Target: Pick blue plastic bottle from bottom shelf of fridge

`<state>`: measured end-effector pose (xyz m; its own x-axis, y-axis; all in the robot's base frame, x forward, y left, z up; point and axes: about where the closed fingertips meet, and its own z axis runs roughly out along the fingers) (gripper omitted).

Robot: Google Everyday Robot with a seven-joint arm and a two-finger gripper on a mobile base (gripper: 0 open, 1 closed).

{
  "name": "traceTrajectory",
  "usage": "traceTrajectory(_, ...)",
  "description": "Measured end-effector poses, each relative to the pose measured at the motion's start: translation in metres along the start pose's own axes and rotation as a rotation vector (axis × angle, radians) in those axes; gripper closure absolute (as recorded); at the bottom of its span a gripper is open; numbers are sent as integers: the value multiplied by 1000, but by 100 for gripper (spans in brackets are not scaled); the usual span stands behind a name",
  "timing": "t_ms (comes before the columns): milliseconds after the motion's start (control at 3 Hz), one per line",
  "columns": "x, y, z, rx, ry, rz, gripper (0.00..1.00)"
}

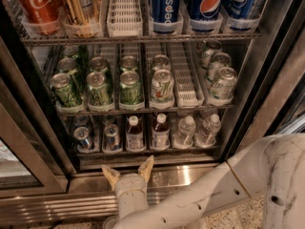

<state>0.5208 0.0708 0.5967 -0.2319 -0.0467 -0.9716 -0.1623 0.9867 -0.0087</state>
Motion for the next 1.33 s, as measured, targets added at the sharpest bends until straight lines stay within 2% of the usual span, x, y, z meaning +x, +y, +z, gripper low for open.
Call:
traceTrajectory(333,0,0,0,0,1,0,0)
traceTrajectory(667,-1,0,2,26,-6,65,0)
traceTrajectory(1000,-11,2,11,77,-66,147,0)
traceTrajectory(1333,-26,10,26,100,-134,192,0)
